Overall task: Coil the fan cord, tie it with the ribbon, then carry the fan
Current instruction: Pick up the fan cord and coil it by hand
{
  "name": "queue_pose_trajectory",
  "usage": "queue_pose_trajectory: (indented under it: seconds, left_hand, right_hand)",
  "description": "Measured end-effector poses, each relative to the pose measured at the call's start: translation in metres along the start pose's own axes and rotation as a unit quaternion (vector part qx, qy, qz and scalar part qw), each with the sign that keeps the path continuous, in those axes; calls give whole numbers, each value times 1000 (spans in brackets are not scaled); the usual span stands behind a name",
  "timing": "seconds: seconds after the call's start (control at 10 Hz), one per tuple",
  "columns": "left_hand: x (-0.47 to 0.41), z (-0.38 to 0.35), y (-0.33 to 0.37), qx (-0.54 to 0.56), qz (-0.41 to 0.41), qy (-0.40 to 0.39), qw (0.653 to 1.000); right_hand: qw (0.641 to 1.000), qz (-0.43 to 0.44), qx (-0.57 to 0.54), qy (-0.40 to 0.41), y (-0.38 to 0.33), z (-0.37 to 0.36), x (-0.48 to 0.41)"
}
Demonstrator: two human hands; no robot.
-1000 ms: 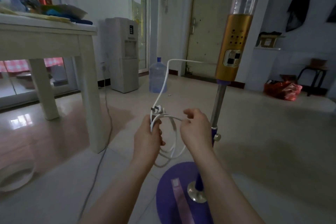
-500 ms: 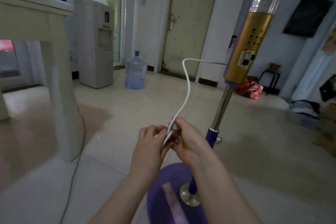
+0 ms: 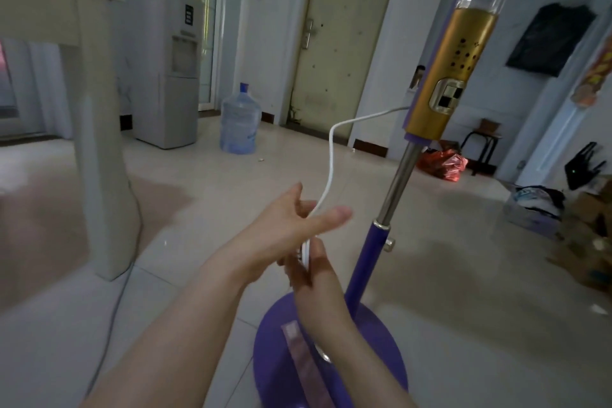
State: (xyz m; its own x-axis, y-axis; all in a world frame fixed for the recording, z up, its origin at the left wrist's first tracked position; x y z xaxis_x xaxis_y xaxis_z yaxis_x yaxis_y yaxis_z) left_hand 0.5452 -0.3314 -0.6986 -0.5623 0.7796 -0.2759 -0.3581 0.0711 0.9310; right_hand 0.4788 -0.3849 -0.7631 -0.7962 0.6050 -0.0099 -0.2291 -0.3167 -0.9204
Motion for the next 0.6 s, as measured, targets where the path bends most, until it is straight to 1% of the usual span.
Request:
queue_pose_trajectory:
  seconds: [0.1, 0.2, 0.3, 0.4, 0.5, 0.6]
  left_hand:
    - [-4, -11, -4, -119, 31, 81, 989]
    - [-7, -7, -21, -110, 93, 149, 978]
    - [-7, -5, -33, -61, 119, 133, 982]
    - [-7, -18, -34, 43, 80, 120, 989]
    - [-12, -26, -29, 94, 16, 121, 988]
    - [-18, -28, -27, 90, -28, 115, 989]
  right_hand:
    - [998, 34, 21, 48, 11, -4, 11]
    - [994, 73, 39, 66, 11, -9, 18]
    - [994, 86, 52, 50, 27, -15, 16]
    - [988, 102, 94, 69, 40, -16, 6]
    - [975, 145, 130, 105, 39, -5, -1]
    - [953, 204, 126, 182, 46, 17, 6]
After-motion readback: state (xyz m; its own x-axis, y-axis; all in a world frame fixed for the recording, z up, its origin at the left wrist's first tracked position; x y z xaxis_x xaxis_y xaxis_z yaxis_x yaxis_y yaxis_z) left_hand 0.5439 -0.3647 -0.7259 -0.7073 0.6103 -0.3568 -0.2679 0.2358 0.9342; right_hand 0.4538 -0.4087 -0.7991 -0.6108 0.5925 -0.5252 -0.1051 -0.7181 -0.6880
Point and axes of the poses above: each hand's wrist, its own x-axis away from the middle knuckle, its own z-axis out of the back of the hand, y = z × x, the point moved 6 cm from there along -x, towards the middle knuckle, and after that the axes turned 13 degrees about -z, right-handed, at the moved point
